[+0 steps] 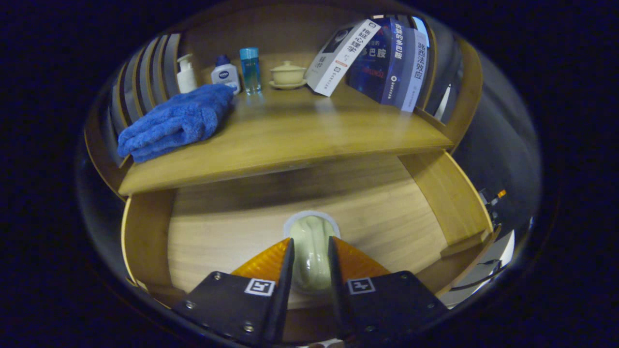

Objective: Pull open the drawer, take out the items inside it, and place them on the countertop above the cabinet.

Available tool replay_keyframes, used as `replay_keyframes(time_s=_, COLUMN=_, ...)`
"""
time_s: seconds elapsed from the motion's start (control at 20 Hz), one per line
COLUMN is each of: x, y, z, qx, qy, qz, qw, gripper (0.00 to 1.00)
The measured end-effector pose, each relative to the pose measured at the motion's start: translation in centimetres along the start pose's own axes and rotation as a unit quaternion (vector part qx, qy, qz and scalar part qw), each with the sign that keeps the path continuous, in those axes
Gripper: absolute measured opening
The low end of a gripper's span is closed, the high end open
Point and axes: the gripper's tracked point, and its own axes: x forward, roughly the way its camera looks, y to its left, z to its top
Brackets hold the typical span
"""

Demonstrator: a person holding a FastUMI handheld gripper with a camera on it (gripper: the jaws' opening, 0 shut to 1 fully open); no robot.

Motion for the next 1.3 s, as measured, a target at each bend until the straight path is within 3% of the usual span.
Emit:
replay_keyframes(time_s=0.15, x=1.0, y=0.4, z=-1.1, qx=0.000, qy=0.015, qz=0.011, qw=1.000, gripper=0.61)
replay_keyframes(time_s=0.35, x=2.2, y=0.8, z=-2.5, qx=-0.026, qy=0.030, qz=0.010, qw=0.999, gripper=0.63)
replay_keyframes(time_s=0.5, x=2.2, y=0.8, z=-2.2, qx=-0.018, qy=0.019, qz=0.002, qw=1.000, gripper=0.46)
replay_keyframes(time_s=0.55, x=2.0, y=0.9, z=-2.1, qx=-0.013, qy=0.017, qz=0.002, qw=1.000, gripper=0.46)
replay_keyframes(time_s=0.6, x=1.3, y=0.6, z=-0.6, qx=-0.012, qy=-0.010, qz=-0.001, qw=1.000, gripper=0.35)
replay_keyframes(time_s=0.7, x=1.8, y=0.4, z=-1.0, qx=-0.026, qy=0.001, qz=0.000, qw=1.000, gripper=0.12)
replay_keyframes(time_s=1.05, x=-0.7, y=-0.9, z=2.0, qx=0.011, qy=-0.070, qz=0.008, qw=0.997, gripper=0.12)
replay_keyframes(time_s=1.3, x=-4.8, y=-3.0, z=4.9, qx=0.007, qy=-0.115, qz=-0.023, qw=0.993, gripper=0.12)
